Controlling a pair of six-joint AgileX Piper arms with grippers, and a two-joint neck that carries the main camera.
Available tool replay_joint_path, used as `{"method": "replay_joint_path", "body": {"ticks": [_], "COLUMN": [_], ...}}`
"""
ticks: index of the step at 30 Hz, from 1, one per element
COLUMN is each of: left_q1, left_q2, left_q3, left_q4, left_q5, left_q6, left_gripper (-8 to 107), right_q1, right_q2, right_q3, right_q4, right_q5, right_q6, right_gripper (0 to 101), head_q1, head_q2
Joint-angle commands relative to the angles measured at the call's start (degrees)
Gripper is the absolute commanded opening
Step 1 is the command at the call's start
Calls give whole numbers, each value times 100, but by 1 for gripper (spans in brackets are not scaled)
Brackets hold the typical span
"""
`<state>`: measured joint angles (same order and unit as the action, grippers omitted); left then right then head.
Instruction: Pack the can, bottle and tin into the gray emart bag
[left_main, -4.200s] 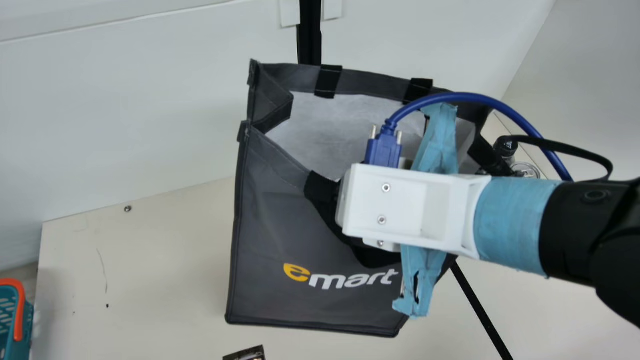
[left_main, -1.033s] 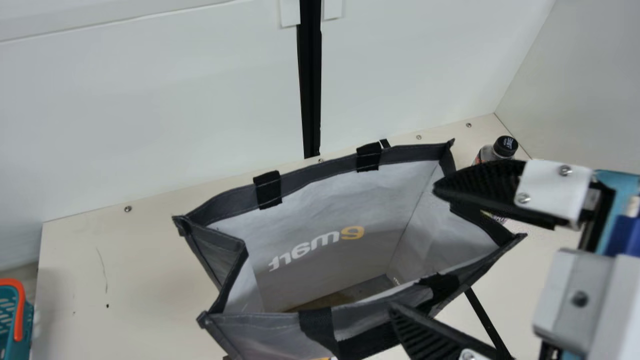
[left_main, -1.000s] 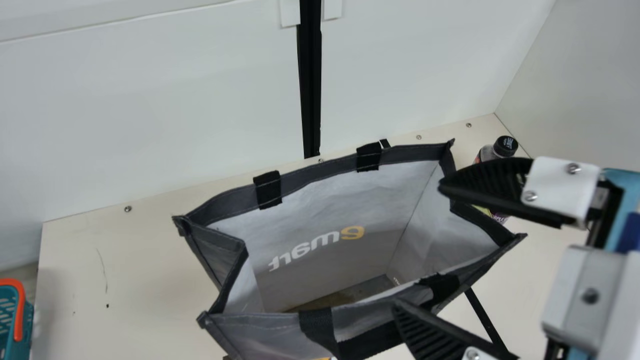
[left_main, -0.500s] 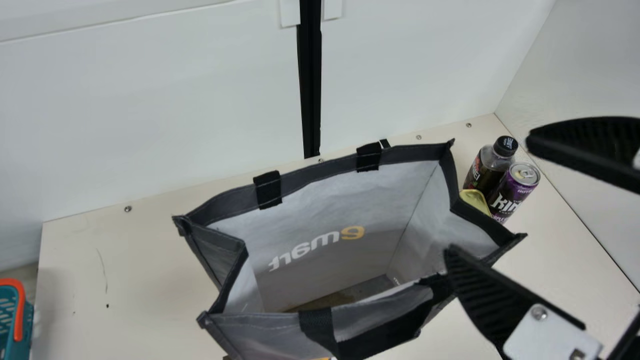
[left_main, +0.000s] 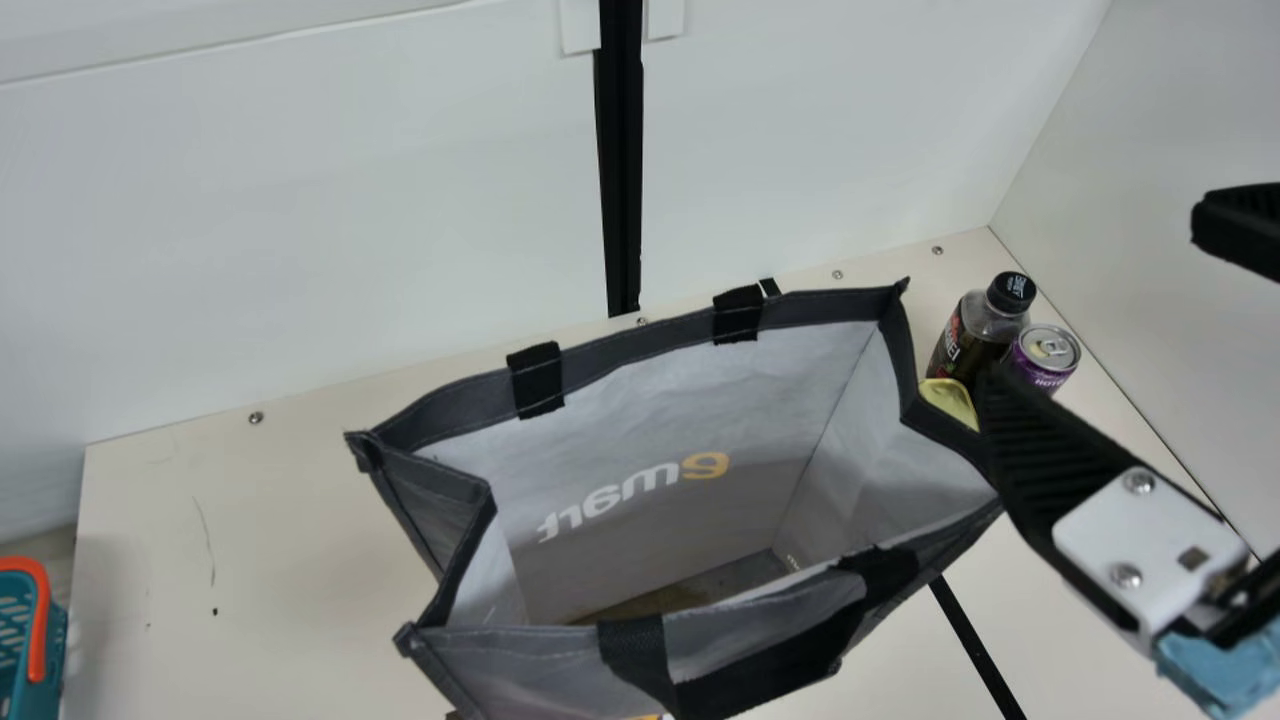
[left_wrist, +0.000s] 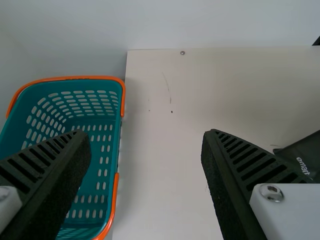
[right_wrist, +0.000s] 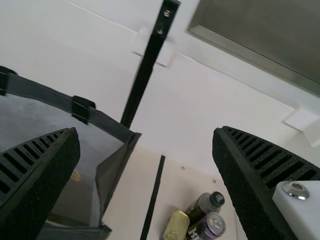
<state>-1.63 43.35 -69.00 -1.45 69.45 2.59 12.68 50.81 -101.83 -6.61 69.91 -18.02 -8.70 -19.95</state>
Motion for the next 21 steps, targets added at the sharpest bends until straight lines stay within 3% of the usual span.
{"method": "replay_joint_path", "body": {"ticks": [1, 9, 21], "left_q1": [0, 0, 0], "left_q2": [0, 0, 0], "left_q3": [0, 0, 0], "left_q4": [0, 0, 0], "left_q5": [0, 0, 0], "left_q6": [0, 0, 0], "left_gripper": [90, 90, 90], "right_q1": [-86, -473, -1323], "right_q2": [19, 84, 237], "right_q3": [13, 140, 369], "right_q4": [-83, -306, -236], "right_q5": [-1, -1, -1], "right_q6": [120, 448, 676], "right_gripper": [91, 91, 91], "head_q1": [-130, -130, -130], "head_q2": [-5, -5, -5]}}
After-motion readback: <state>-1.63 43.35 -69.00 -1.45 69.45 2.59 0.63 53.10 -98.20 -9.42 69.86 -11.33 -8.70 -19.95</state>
